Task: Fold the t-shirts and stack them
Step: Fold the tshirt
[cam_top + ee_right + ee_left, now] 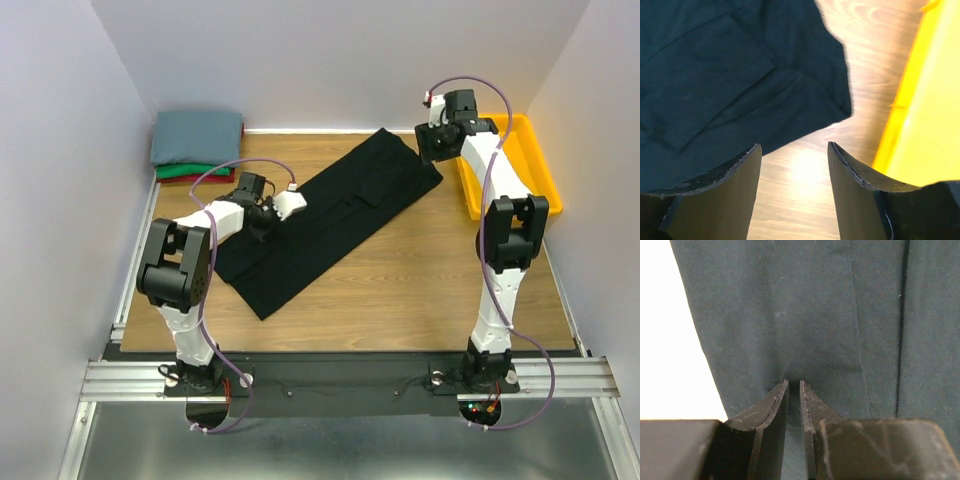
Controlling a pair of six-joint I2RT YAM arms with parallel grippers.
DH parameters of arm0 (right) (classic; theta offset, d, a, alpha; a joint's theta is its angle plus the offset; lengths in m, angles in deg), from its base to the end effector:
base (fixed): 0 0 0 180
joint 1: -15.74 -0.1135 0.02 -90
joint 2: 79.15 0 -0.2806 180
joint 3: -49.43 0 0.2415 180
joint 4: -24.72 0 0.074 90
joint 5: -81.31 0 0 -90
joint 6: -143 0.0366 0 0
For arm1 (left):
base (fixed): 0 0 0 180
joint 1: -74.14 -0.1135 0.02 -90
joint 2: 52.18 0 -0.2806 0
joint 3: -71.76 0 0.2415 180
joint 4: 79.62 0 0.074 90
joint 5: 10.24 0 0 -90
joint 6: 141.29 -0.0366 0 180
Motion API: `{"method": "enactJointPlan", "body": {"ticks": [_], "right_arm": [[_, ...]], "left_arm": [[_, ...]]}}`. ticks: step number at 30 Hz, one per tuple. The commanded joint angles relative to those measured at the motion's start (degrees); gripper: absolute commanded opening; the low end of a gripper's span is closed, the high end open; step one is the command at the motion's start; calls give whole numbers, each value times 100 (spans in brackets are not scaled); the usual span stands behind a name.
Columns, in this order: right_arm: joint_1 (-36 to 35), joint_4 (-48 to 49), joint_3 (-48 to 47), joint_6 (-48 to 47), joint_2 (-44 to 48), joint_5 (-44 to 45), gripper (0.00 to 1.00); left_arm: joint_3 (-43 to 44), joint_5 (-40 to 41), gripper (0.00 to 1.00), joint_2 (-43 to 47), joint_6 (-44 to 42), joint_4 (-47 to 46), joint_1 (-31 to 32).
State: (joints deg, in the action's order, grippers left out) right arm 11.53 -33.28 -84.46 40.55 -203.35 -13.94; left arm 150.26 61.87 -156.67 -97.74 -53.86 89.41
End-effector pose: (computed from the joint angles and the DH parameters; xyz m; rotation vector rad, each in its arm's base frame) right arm 0.4877 0.0393 0.3038 -0.3907 2.3779 0.0443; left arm 0.3585 -0.1095 0.1939 1.3525 2.0064 -0.1411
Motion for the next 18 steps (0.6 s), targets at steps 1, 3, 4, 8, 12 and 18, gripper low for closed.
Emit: {"method": "enactJointPlan", "body": {"ticks": [1,3,4,8,12,18], "right_arm": [[-19,-112,339,304,159,-520,61],[-27,-208,488,313,159,-625,61],[-19,-235,542,322,151,-643,60],[-19,-340,805,383,159,-897,58],[-27,-402,981,436,159,-1144,56],[-27,-411,1035,620,-42,-1924,52]], "left_arm": [[-504,198,26,252,-197,268,29],[-724,189,26,428,-206,330,116],[-978,215,25,621,-197,356,247],[-1559,146,25,1140,75,453,617],[-1981,-30,25,1606,470,620,1030],[-2061,-540,26,2248,717,1130,1961]]}}
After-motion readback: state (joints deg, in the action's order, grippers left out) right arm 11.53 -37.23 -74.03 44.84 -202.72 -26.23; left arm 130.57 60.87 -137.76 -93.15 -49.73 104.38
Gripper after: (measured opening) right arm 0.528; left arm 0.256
